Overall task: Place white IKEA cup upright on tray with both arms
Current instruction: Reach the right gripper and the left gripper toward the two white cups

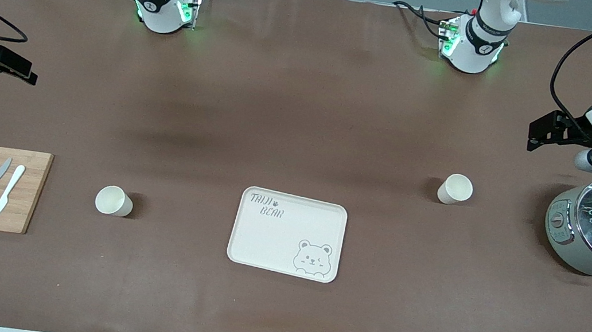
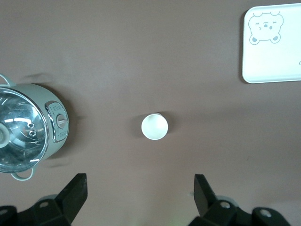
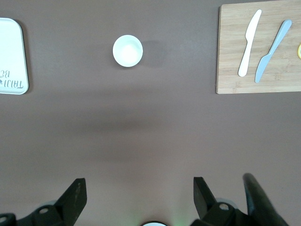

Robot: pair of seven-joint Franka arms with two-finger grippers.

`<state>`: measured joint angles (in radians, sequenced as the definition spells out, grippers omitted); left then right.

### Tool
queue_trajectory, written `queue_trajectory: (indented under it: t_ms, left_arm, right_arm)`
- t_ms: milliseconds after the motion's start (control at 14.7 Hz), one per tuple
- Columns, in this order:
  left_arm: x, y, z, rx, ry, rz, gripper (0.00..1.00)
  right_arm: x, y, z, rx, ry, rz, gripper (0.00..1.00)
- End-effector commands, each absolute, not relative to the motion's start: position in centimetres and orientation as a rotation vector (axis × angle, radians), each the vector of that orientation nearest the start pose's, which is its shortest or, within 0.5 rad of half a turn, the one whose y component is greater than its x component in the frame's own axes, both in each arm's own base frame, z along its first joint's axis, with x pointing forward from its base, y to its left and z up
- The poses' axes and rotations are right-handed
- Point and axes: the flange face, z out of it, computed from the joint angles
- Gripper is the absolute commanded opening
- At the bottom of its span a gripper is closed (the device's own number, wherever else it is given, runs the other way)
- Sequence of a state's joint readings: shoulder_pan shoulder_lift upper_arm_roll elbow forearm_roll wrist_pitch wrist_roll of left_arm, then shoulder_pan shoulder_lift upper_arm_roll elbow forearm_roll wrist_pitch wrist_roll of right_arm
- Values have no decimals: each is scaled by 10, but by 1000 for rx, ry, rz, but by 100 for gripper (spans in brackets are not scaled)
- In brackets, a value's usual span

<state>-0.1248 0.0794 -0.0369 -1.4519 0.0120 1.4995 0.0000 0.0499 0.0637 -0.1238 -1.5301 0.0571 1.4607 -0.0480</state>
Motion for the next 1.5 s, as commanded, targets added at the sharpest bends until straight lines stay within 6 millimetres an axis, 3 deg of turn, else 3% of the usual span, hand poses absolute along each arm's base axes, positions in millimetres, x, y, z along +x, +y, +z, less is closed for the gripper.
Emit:
queue_trajectory:
  t_ms: [0,136,477,818,955,1159,1295,1432]
  left_arm:
    - [564,-91,632,-3090,277,31,100]
    - [565,-92,629,-3089,291,41,100]
    - [564,-92,579,-3080,299,57,100]
    - [545,-83,505,-3074,379,0,100]
    - [535,-61,475,-3071,413,-37,100]
    - [524,-44,431,-3073,417,-36,100]
    - [517,-41,405,-3072,428,-61,100]
    - [511,-41,383,-3072,434,-95,100]
  right_arm:
    - [554,-30,602,-3090,54,191,100]
    - [554,-30,602,-3090,54,191,100]
    - [566,-28,593,-3093,47,155,100]
    - [608,-25,531,-3094,39,168,100]
    - [623,-24,503,-3097,41,175,100]
    - [640,-20,467,-3105,35,180,100]
    - [648,-3,451,-3112,-7,172,100]
    - [662,1,417,-3120,-13,153,100]
